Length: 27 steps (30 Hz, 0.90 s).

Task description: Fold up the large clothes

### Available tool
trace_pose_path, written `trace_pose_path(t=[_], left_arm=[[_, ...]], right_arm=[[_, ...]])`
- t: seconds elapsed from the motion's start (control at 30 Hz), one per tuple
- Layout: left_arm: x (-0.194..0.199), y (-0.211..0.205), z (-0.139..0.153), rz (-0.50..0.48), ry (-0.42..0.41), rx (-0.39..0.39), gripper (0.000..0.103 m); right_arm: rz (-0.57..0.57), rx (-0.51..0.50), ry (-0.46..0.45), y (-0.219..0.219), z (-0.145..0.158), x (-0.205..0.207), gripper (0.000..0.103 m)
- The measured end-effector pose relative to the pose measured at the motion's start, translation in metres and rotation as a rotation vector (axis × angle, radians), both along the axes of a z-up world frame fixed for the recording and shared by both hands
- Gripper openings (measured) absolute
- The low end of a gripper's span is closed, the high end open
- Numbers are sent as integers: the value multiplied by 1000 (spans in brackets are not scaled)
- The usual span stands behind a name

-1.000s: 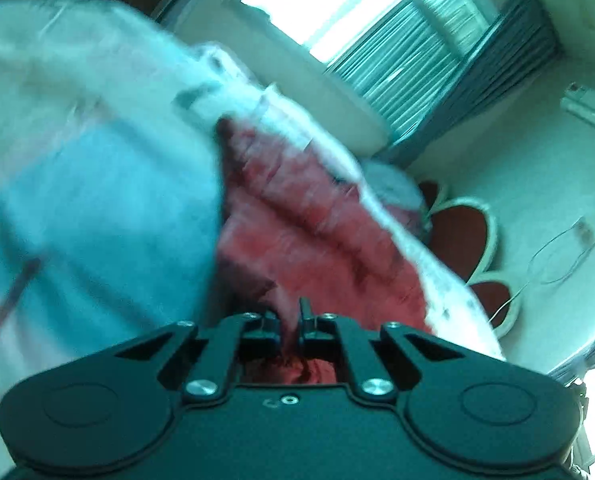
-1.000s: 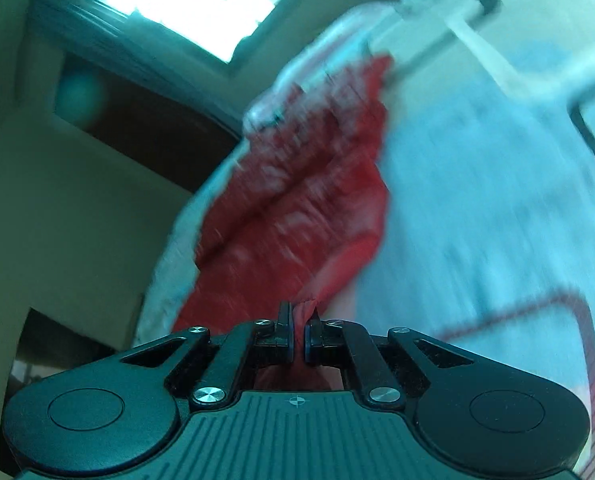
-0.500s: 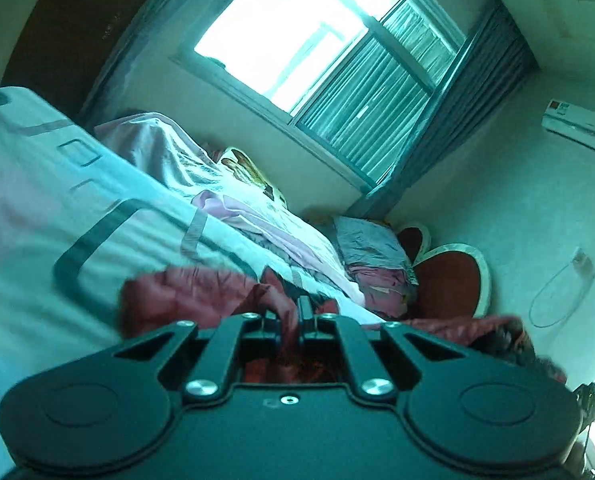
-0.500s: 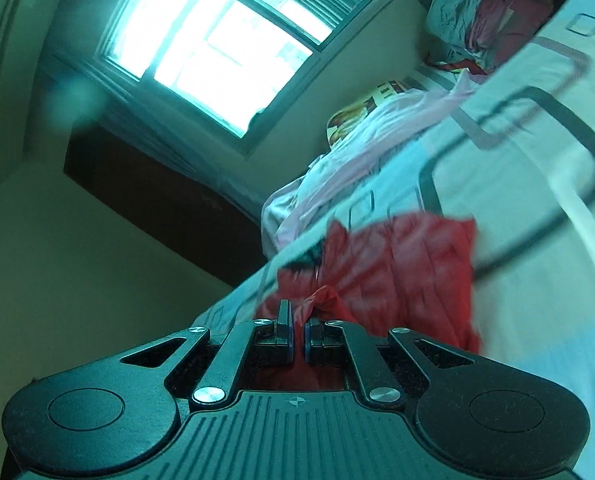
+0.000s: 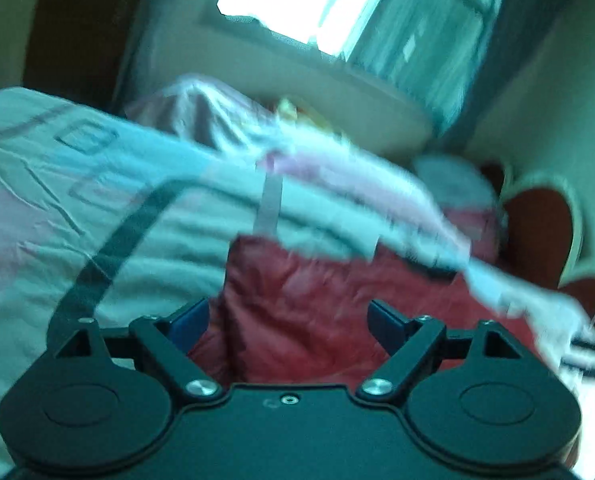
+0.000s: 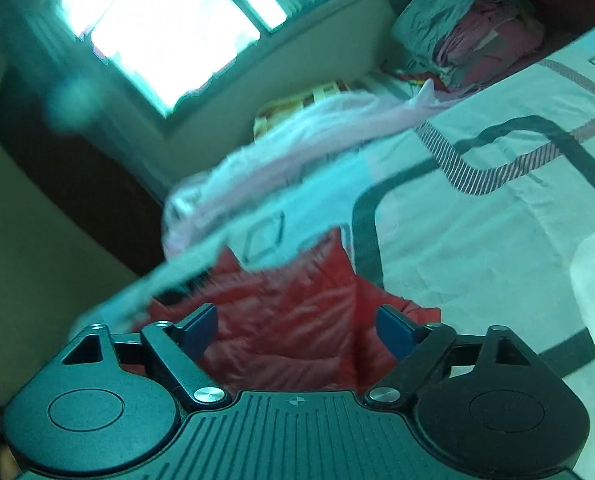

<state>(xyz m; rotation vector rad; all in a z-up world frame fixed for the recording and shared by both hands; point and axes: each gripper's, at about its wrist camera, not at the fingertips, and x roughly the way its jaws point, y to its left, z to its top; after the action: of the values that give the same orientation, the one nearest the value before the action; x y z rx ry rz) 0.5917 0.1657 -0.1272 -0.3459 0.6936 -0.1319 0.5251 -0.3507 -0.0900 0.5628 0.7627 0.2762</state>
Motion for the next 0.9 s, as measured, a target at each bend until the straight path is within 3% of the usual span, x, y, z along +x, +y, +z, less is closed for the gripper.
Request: trace_pose_path(t=[0.03,0.1,0.13,0.17,0.23,0.27,0.43,0.53,0.63,0.77,0.9], left_arm=[[6,-2,-5,-17,32,24,81],[16,-8,-15,-58,93,68,64],[19,-12,-19,-79,107,82,45],[22,-15,-21,-99,111,89,28],[24,-24,-19,-131,99,145,12],[24,-29,-15,-145,86,163,6],[11,-43,25,-151,-125,235,6],[19,-50,35,-136,-184,249,6],[40,-55,17,-125,-124,259,6],[60,-56,-27,-103,4,266,6],[59,-56,-37,-100,-7,278,11]], right_arm=[[14,-34,15,6,-6,7,85],[37,-89,46,16,-14,10,84],[49,-130,65,22,-18,13,70],[68,-157,82,27,-22,17,43],[92,-213,82,35,-27,19,26],[97,-228,63,37,-27,20,6],[44,-263,-137,32,5,-2,2],[34,-312,-196,35,15,-2,2],[8,-339,-149,34,3,11,2],[-13,-358,19,30,-39,34,2],[-33,-355,43,29,-54,35,2]])
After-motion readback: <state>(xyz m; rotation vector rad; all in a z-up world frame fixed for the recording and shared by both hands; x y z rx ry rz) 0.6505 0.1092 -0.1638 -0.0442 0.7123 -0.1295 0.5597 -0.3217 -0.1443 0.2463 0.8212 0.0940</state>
